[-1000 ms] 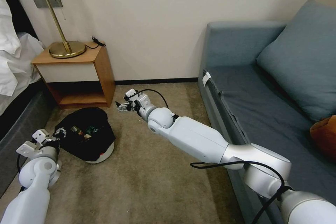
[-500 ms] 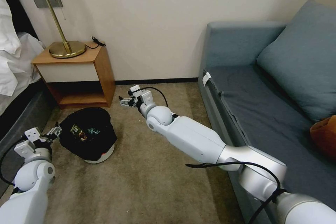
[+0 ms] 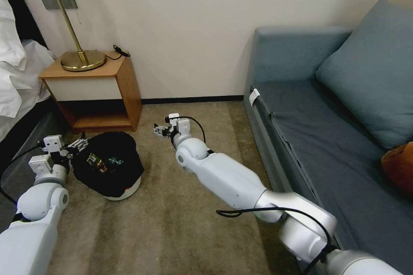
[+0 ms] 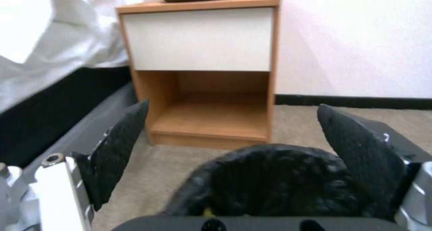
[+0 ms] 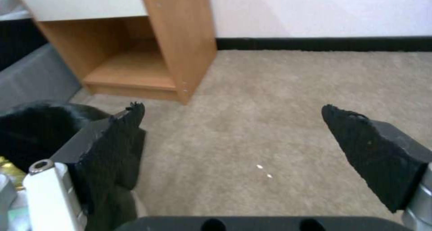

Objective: Pick up the trash bin, then pick up the garbage on the floor and place it into the trash bin.

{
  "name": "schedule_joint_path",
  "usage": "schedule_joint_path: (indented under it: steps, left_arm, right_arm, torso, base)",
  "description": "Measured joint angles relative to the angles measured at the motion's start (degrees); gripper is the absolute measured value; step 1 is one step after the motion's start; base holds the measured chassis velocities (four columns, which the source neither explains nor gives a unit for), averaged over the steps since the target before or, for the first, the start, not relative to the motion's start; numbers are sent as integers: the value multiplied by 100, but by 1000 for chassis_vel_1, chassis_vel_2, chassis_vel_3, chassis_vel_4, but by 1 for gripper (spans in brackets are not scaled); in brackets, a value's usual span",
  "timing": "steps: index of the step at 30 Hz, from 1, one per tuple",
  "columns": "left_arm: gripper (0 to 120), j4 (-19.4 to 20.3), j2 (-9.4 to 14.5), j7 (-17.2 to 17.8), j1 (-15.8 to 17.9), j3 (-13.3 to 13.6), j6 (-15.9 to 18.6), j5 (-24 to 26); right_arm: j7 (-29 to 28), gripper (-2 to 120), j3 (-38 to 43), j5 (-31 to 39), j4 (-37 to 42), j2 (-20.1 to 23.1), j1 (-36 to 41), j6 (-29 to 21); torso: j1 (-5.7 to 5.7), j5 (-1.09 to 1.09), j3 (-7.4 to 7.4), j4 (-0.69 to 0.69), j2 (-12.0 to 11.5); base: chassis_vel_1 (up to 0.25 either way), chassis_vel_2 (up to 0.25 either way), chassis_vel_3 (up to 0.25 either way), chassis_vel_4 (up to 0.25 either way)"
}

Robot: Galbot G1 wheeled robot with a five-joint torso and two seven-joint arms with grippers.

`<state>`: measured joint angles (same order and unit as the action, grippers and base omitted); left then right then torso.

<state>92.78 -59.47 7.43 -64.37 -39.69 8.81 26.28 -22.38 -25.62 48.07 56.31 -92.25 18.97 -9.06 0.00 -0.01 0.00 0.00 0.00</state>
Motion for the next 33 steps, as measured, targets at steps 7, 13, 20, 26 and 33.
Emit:
schedule_joint_path:
  steps: [7,13,20,26,33]
  left_arm:
    - [100,112,-141,35,116,254,112,-94]
    - [100,150,-184,175,171,419,189,-111]
    - [100,152,-188,208,173,430,199,-97]
    - [100,152,-188,209,173,429,199,-92]
    - [100,152,-188,211,171,424,199,-88]
  right_arm:
    - [138,100,332,-306,-70,0,64,111]
    - [247,100,781,-528,56,177,207,155]
    - [352,100,1254,-936,-75,227,524,222]
    - [358,100,1276,-956,-84,227,538,227]
    - [360,100,1266,-953,-84,227,535,227]
  torso:
    - [0,1,0,-2,0]
    - [0,1,0,-2,0]
    - [0,1,0,-1,0]
    - [0,2,0,0,0]
    - [0,1,0,0,0]
  base:
    - [0,0,0,0]
    - [0,0,0,0]
    - [0,0,0,0]
    - [0,0,0,0]
    - [0,0,0,0]
